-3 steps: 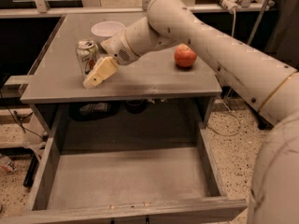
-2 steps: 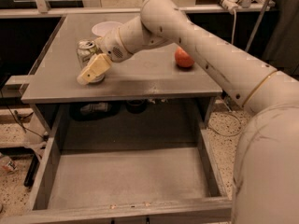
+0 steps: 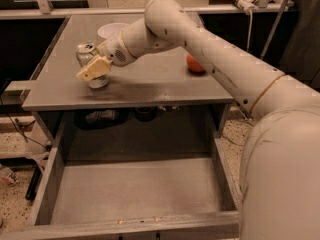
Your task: Place 7up can into top drawer
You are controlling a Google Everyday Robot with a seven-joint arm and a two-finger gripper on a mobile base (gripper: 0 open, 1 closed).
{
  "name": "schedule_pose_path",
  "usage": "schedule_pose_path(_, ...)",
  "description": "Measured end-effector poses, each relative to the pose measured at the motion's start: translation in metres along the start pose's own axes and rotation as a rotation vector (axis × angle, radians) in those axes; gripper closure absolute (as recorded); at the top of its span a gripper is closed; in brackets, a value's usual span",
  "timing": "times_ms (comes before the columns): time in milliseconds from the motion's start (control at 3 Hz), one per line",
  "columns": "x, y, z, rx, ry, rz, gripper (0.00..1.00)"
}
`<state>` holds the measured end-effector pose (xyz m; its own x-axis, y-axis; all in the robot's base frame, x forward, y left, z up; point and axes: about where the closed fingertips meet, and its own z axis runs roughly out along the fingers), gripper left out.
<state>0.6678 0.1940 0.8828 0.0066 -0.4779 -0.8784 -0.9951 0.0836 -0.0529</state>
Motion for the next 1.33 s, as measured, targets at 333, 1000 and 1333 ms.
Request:
schedule_pose_path(333, 0.000, 0.000, 0.000, 0.000, 0.000, 0.000, 0.66)
schedule_pose_path(1000, -0.002, 0.016, -0.019, 0.025, 0.040, -0.025, 1.00)
schedule_pose_path(1333, -0.005, 0.046, -0.057, 0.113, 0.078, -0.023, 1.00)
